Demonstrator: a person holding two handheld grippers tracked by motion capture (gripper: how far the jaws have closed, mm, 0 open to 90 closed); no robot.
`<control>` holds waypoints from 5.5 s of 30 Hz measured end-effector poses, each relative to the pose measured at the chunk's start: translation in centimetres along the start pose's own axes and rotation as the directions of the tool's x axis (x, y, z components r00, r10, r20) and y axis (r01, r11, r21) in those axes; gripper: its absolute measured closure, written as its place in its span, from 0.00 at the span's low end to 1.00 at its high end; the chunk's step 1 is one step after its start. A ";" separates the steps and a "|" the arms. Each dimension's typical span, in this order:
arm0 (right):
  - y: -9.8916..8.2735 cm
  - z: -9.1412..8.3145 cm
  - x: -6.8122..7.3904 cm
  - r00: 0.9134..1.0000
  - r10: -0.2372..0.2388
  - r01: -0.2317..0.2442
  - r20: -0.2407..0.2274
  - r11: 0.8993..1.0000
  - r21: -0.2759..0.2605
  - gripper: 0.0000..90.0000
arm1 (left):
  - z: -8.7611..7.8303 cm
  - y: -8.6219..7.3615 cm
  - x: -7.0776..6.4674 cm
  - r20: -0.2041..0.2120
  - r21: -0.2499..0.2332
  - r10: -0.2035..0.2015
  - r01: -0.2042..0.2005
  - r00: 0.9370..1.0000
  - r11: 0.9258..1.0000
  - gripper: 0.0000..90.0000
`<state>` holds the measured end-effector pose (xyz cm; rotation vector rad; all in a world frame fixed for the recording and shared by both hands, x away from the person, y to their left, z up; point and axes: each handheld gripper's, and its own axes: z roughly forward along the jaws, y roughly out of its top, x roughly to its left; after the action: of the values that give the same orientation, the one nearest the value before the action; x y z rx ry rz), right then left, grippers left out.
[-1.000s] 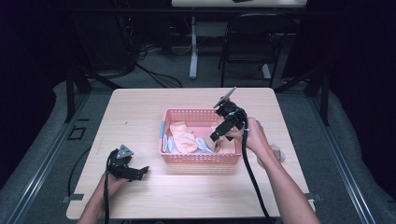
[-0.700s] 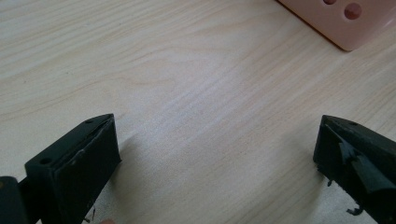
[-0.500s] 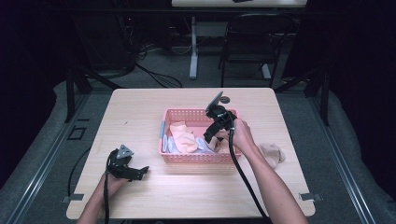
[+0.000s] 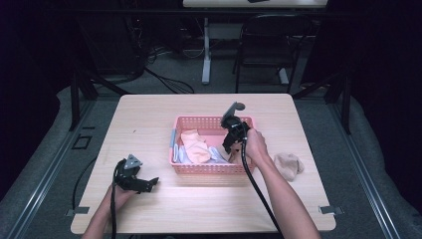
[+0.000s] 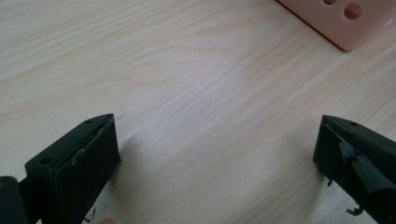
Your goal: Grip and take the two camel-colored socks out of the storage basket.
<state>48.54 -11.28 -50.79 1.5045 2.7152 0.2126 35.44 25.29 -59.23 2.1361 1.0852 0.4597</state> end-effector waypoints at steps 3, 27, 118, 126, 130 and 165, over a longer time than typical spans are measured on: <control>0.0 -0.1 -0.3 1.000 -0.016 0.016 -0.001 1.000 0.024 0.57 | 0.0 0.0 0.0 0.000 0.000 0.000 0.000 1.000 1.000 0.00; -1.0 -2.0 -1.1 1.000 -0.018 0.018 0.000 1.000 -0.005 0.90 | 0.0 0.0 0.0 0.000 0.000 0.000 0.000 1.000 1.000 0.00; -12.0 -15.7 -7.1 0.998 -0.037 0.040 0.042 0.997 -0.071 0.90 | 0.0 0.0 0.0 -0.002 -0.001 -0.002 0.002 1.000 1.000 0.00; -12.8 -15.2 -8.0 0.998 -0.024 0.027 0.055 0.998 -0.061 0.89 | 0.0 0.0 0.0 -0.002 -0.001 -0.001 0.001 1.000 1.000 0.00; -13.3 -14.7 -8.9 0.998 -0.002 0.005 0.056 0.998 -0.056 0.89 | 0.0 0.0 0.0 -0.002 -0.001 -0.002 0.002 1.000 1.000 0.00; -14.7 -9.1 -12.1 0.991 0.105 -0.101 0.079 0.993 -0.054 0.88 | -0.1 -0.1 -0.1 -0.007 0.001 -0.006 0.006 1.000 1.000 0.00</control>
<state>41.77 -30.18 -44.23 1.6041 2.5534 0.2157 35.28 25.28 -59.22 2.1330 1.0957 0.4644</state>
